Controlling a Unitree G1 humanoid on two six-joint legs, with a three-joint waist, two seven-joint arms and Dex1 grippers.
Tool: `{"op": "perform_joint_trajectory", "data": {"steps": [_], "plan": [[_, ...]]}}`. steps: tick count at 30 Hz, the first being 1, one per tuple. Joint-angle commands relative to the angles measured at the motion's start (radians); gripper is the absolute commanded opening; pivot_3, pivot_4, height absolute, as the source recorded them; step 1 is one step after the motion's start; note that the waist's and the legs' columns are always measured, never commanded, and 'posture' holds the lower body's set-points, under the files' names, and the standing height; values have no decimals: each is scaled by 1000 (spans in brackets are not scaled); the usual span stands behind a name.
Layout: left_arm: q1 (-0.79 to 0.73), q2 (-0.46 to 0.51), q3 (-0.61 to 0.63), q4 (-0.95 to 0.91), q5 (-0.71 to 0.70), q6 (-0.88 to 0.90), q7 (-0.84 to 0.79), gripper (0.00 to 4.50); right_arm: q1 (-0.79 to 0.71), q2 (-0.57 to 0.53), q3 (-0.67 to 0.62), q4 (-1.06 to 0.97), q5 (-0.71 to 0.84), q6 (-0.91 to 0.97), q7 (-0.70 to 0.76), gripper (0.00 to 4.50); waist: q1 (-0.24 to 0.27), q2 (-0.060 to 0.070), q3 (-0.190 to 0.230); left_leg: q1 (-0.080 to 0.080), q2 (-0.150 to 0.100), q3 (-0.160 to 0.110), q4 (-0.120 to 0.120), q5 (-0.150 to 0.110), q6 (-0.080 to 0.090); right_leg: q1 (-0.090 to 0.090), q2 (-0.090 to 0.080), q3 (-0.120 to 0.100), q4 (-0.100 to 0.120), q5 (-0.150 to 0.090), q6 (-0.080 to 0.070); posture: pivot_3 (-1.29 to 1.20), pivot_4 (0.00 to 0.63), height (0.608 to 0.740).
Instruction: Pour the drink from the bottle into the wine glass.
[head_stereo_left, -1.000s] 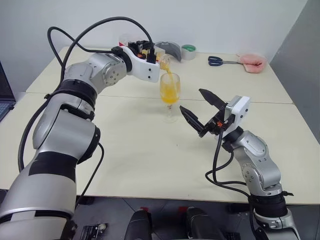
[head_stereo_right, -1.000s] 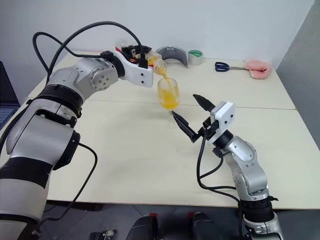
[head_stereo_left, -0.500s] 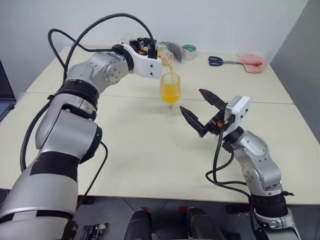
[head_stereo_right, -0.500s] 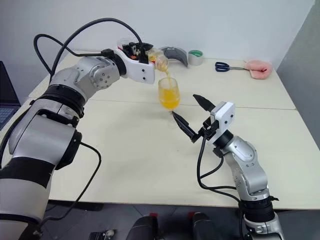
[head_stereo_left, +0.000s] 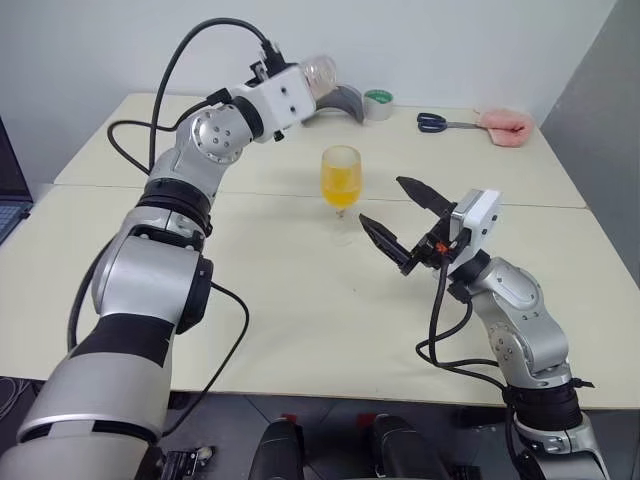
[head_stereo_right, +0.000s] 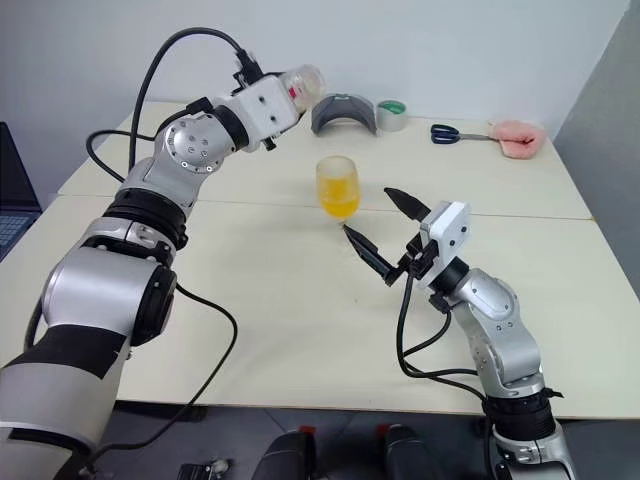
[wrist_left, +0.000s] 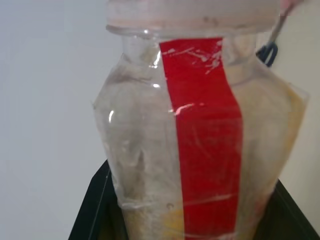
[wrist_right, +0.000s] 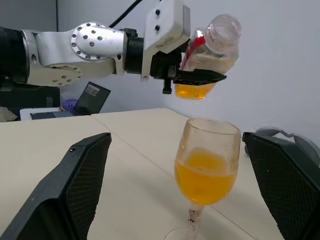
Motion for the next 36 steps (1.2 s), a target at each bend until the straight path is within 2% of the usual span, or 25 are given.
{"op": "perform_joint_trajectory", "data": {"steps": [1, 8, 15, 22, 31, 36], "plan": [[63, 5, 113, -109, -131, 104, -7, 1768, 2, -49, -16, -75, 63, 40, 60, 4500, -1, 1, 0, 0, 0, 0, 0, 0, 0, 0, 0, 0, 0, 0, 0, 0, 150, 740], [369, -34, 276, -466, -296, 363, 96, 1768, 102, -199, -65, -199, 234, 160, 183, 4500, 1, 1, -1, 1, 0, -1, 1, 1, -1, 1, -1, -1, 2, 0, 0, 0, 150, 740], [594, -87, 362, -709, -418, 496, 132, 1768, 140, -232, -71, -172, 273, 163, 240, 4500, 6, 0, -1, 1, 0, -2, 2, -1, 1, 2, -2, -1, 2, 0, 0, 0, 150, 740], [727, -131, 404, -758, -497, 492, 107, 1768, 133, -208, -53, -147, 246, 150, 224, 4500, 8, 0, -2, 2, 0, -2, 2, -1, 1, 4, -1, -1, 2, 0, 0, 0, 150, 740], [766, -145, 397, -676, -492, 423, 104, 1768, 139, -192, -57, -149, 220, 147, 208, 4500, 10, -1, -2, 2, -1, -3, 2, -1, 2, 4, -1, -2, 2, 0, 0, 0, 150, 740], [768, -139, 389, -664, -483, 418, 106, 3270, 132, -179, -50, -145, 210, 145, 194, 4500, 10, -1, -2, 3, -1, -3, 2, -1, 2, 5, -1, -2, 1, 0, 0, 0, 150, 740]]}}
